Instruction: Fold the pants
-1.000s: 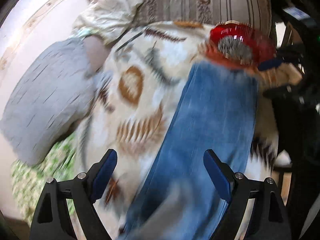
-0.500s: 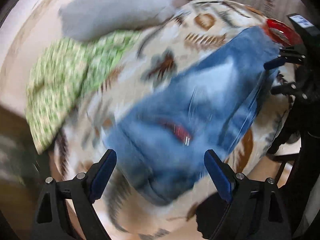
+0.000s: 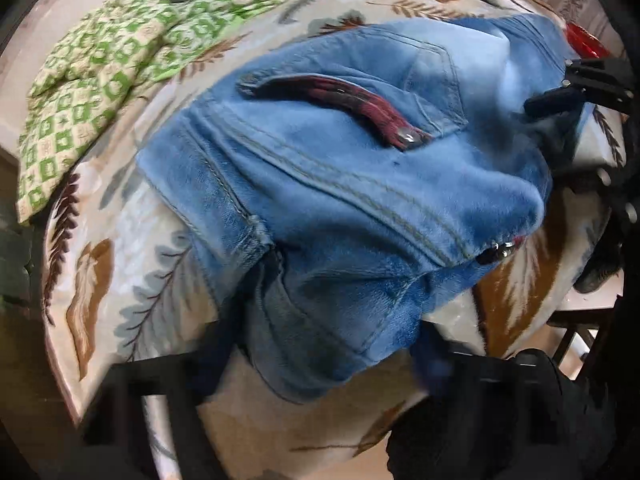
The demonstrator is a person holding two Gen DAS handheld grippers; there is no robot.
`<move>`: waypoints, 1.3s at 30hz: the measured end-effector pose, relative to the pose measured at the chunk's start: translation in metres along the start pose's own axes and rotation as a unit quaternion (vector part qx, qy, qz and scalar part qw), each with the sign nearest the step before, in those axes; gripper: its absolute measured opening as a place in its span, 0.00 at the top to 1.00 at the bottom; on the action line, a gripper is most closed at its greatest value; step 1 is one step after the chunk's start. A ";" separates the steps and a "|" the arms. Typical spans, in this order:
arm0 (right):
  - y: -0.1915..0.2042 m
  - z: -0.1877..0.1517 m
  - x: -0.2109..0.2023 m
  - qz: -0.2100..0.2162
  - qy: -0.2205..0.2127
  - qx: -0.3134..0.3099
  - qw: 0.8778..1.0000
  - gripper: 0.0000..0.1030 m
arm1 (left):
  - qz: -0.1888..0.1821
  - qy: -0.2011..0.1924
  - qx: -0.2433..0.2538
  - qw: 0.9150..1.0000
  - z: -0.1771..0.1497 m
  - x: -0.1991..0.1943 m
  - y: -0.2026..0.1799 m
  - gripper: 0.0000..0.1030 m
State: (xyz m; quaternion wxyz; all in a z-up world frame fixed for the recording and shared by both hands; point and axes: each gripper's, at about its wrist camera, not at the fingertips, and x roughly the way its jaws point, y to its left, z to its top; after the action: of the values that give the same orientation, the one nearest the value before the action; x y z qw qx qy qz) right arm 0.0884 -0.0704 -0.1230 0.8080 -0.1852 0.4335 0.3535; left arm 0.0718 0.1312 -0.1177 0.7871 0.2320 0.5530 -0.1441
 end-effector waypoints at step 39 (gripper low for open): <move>-0.119 -0.132 -0.145 -0.124 -0.059 0.256 0.957 0.24 | -0.026 -0.174 0.089 0.980 0.104 -0.113 -0.094 0.06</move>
State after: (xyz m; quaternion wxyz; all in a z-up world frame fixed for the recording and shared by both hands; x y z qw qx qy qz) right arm 0.0463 -0.2911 -0.0766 0.8899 -0.0034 0.4350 0.1375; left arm 0.0709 -0.0066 -0.0018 0.8435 0.2583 0.3981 -0.2518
